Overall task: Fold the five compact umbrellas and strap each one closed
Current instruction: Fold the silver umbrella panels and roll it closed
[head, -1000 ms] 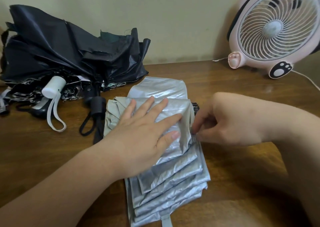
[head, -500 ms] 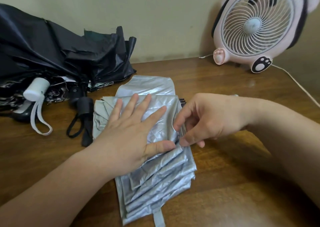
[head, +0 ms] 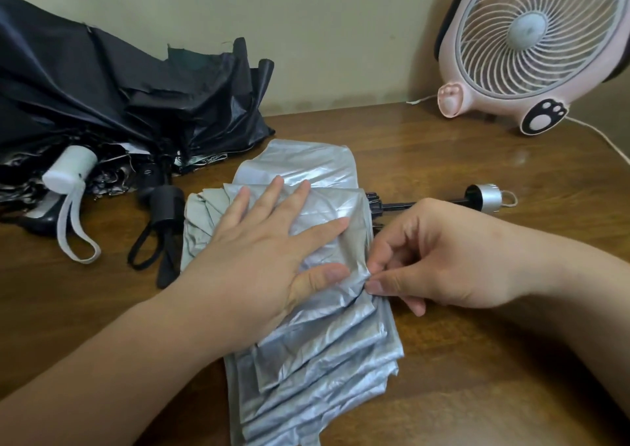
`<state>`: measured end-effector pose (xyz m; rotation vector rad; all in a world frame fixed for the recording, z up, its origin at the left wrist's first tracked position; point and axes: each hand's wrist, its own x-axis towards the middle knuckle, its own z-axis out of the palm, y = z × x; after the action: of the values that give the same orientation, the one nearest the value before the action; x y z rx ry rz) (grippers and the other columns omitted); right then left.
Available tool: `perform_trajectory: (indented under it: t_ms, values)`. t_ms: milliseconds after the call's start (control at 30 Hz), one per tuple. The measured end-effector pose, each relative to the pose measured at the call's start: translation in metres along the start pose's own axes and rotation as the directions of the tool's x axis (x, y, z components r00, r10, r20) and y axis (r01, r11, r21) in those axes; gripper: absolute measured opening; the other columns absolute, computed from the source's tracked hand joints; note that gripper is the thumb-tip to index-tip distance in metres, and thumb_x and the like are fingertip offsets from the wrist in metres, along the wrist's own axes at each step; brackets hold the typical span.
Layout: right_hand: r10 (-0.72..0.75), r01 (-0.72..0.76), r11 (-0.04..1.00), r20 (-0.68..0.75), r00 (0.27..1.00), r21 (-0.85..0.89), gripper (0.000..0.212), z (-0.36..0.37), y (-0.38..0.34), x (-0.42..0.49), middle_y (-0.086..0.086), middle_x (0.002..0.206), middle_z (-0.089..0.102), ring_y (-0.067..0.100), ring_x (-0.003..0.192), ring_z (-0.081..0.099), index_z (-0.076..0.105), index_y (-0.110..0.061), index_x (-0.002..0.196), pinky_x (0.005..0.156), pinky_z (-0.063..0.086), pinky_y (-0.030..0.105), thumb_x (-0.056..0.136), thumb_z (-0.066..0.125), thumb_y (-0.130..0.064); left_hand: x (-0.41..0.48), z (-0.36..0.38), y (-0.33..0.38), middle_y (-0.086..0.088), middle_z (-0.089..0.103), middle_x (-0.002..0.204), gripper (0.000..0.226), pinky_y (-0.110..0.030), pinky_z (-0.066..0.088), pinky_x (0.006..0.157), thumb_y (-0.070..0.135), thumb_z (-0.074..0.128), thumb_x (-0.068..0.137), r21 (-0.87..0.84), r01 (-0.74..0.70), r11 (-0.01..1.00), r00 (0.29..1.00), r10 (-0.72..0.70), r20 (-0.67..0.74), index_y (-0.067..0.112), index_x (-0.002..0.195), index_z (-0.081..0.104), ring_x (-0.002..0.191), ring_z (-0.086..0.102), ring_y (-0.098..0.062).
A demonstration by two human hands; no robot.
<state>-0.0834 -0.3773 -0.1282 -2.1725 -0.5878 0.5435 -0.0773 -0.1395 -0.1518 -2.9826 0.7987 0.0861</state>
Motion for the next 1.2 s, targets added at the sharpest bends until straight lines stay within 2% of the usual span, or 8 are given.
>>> perform_trajectory:
  t_ms: [267,400,500,600,767,933,1067,1200]
  values:
    - [0.062,-0.059,0.997,0.058,0.996,-0.057,0.013,-0.008,-0.006,-0.008,0.005,0.062,0.072,0.015,0.046,0.053,0.079,-0.019,0.084,0.048,0.044,0.023,0.093,0.072,-0.024,0.003,0.008,0.007,0.01,-0.035,0.163,0.068,-0.052,-0.021,0.122,0.083,-0.005,0.084,0.03,0.061,0.998,0.997,-0.06,-0.042,0.062,0.145,-0.028,0.147,-0.04,-0.02]
    - [-0.149,0.063,0.976,-0.424,0.893,-0.21,0.01,0.002,0.0,0.001,-0.004,0.067,0.07,0.01,0.055,0.059,0.078,-0.022,0.083,0.056,0.048,0.023,0.09,0.073,-0.026,0.005,0.011,0.009,0.009,-0.037,0.163,0.077,-0.059,-0.02,0.12,0.094,-0.001,0.077,0.026,0.076,0.997,0.997,-0.075,-0.035,0.065,0.142,-0.031,0.147,-0.041,-0.023]
    - [-0.36,0.066,0.868,-0.532,0.766,-0.493,0.035,0.021,0.0,0.018,-0.009,0.108,0.068,0.009,0.101,0.063,0.07,-0.024,0.122,0.088,0.053,0.031,0.09,0.068,-0.038,0.008,0.01,0.011,0.01,-0.035,0.163,0.083,-0.062,-0.019,0.119,0.099,0.0,0.071,0.011,0.095,0.995,0.995,-0.094,-0.034,0.066,0.141,-0.029,0.147,-0.04,-0.023]
    - [-0.13,-0.096,0.778,-0.308,0.942,-0.621,0.081,0.031,-0.006,0.024,0.0,0.167,0.017,0.017,0.155,0.009,0.018,-0.028,0.161,0.127,0.016,0.04,0.094,0.048,-0.062,0.006,0.011,0.01,0.011,-0.035,0.163,0.092,-0.061,-0.019,0.119,0.098,0.001,0.069,0.003,0.096,0.995,0.994,-0.096,-0.048,0.059,0.146,-0.029,0.148,-0.039,-0.022]
    - [0.105,-0.221,0.615,-0.199,0.974,-0.757,0.088,0.027,-0.004,0.015,-0.007,0.166,-0.028,0.01,0.15,-0.031,-0.023,-0.033,0.157,0.126,-0.012,0.039,0.086,0.011,-0.073,0.004,0.012,0.008,0.012,-0.039,0.161,0.105,-0.06,-0.017,0.12,0.105,-0.001,0.061,0.004,0.127,0.992,0.992,-0.127,-0.024,0.054,0.146,-0.034,0.146,-0.043,-0.02]
    - [0.138,-0.232,0.586,-0.186,0.973,-0.776,0.085,0.018,-0.002,0.01,-0.011,0.167,-0.024,0.008,0.151,-0.027,-0.015,-0.037,0.159,0.127,-0.009,0.041,0.091,0.021,-0.074,0.003,0.014,0.008,0.01,-0.043,0.159,0.108,-0.061,-0.018,0.119,0.106,-0.005,0.059,0.003,0.15,0.989,0.989,-0.15,-0.008,0.051,0.147,-0.034,0.144,-0.045,-0.022]
    - [-0.176,-0.119,0.703,-0.333,0.926,-0.701,0.083,0.01,0.004,0.009,-0.009,0.17,0.006,0.006,0.156,-0.004,0.022,-0.028,0.161,0.129,0.009,0.044,0.092,0.035,-0.072,0.005,0.016,0.007,0.007,-0.043,0.159,0.108,-0.063,-0.02,0.117,0.105,-0.004,0.061,-0.001,0.131,0.991,0.991,-0.131,0.003,0.05,0.147,-0.035,0.144,-0.045,-0.024]
    - [-0.33,-0.036,0.761,-0.434,0.838,-0.648,0.075,0.035,-0.011,0.028,0.001,0.169,0.017,0.012,0.157,0.008,0.023,-0.013,0.162,0.128,0.009,0.036,0.099,0.037,-0.053,0.005,0.018,0.005,0.006,-0.035,0.164,0.103,-0.063,-0.02,0.118,0.102,0.005,0.068,-0.04,0.114,0.993,0.992,-0.116,-0.041,0.05,0.15,-0.03,0.147,-0.04,-0.025]
